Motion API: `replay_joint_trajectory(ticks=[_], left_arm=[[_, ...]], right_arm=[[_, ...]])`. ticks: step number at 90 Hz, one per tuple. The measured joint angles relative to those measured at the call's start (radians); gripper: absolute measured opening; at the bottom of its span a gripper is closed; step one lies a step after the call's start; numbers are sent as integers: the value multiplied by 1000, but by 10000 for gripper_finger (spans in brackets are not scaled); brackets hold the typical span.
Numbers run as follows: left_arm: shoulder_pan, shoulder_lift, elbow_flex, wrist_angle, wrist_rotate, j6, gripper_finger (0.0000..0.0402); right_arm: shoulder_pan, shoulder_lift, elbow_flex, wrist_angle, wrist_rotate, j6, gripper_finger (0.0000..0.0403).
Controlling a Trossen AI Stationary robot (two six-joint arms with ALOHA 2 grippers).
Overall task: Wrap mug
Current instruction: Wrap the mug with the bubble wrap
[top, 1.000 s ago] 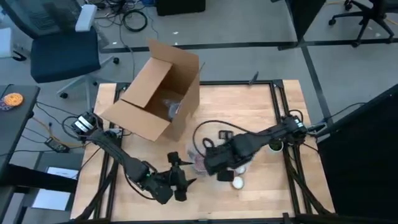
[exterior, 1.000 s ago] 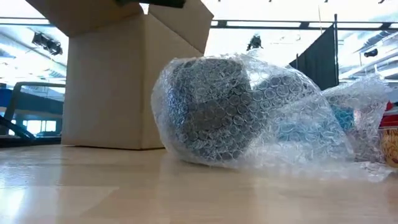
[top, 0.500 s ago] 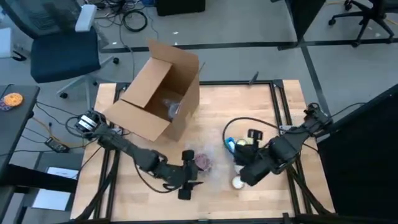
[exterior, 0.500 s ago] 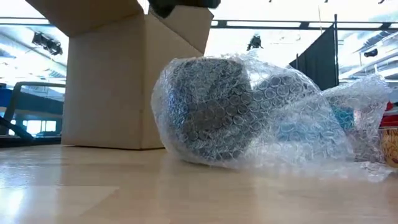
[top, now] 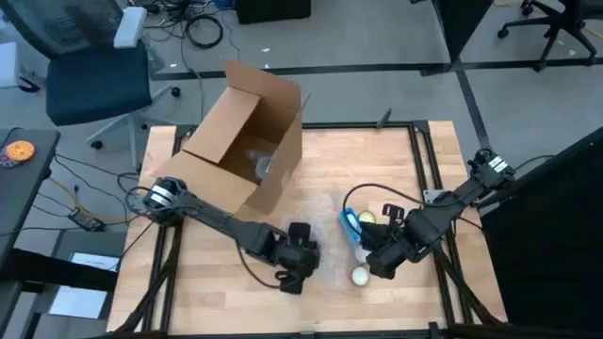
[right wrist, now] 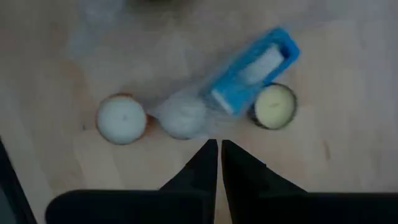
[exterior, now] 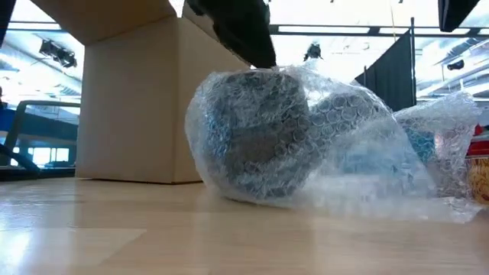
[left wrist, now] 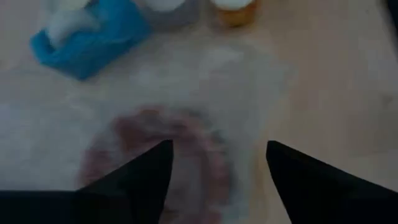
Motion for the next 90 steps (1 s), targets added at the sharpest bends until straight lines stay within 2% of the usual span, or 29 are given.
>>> replay_joint_trajectory(ticks=[8, 22, 33, 66, 80, 90], left_arm=[[18, 36, 38, -69, 0, -1, 284], [22, 41, 68, -95, 30, -5, 312], [22, 40, 67, -157, -32, -2, 316], [47, 140, 69, -139, 14, 34, 316], [49, 183, 71, -152, 25, 58, 299], [51, 187, 71, -162, 80, 57, 251]], right_arm=[[-1, 0, -13, 32, -10, -22, 0], [-1, 0, -13, 40, -12, -34, 0], [-1, 0, -13, 43, -12, -42, 0], [-7, 0, -13, 160, -11, -112, 0], [-23, 0, -25, 183, -11, -124, 0], [-51, 0, -64, 248, -14, -156, 0]])
